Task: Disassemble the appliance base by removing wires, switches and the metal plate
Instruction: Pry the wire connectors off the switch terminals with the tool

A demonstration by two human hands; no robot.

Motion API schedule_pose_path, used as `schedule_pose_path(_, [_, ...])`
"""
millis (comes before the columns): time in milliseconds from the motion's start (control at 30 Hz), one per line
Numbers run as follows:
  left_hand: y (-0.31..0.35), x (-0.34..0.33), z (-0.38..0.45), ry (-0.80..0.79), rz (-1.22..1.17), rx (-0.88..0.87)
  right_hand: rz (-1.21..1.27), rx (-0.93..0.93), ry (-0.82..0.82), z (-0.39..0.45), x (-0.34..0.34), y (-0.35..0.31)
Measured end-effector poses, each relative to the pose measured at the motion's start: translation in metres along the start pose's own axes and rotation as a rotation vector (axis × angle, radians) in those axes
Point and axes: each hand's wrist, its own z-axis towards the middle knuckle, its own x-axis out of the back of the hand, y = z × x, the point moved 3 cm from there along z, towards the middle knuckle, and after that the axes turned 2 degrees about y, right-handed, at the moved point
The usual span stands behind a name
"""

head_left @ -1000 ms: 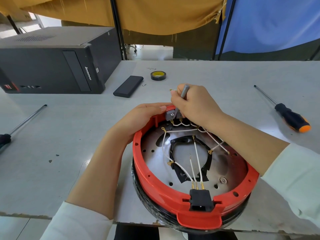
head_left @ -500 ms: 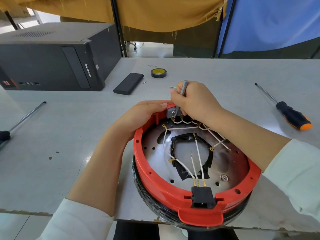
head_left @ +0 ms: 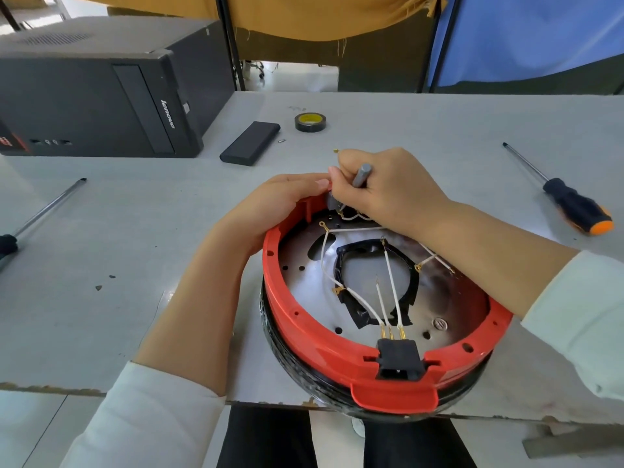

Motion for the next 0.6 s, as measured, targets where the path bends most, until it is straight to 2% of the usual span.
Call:
schedule_pose_path(100, [0.000,-0.001,0.000,0.002,-0.005,-0.008,-0.013,0.008,-0.022,-0.001,-0.002,-0.001])
schedule_pose_path(300, [0.000,-0.001,0.003,-0.019,-0.005,-0.039,0.303,-0.321,-0.059,0.006,-0.009,0.015])
schedule_pose_path(433, [-0.001,0.001,0.005,-0.009,0.005,-0.041,0.290,-0.341,-0.104,0.011,-0.011,0.018])
schedule_pose_path(533, [-0.001,0.002,0.005,-0.014,0.013,-0.038,0.169,-0.324,-0.163,0.013,-0.014,0.015])
schedule_pose_path(600, [0.000,0.001,0.005,-0.005,0.033,-0.048,0.146,-0.297,-0.141,0.012,-0.014,0.014])
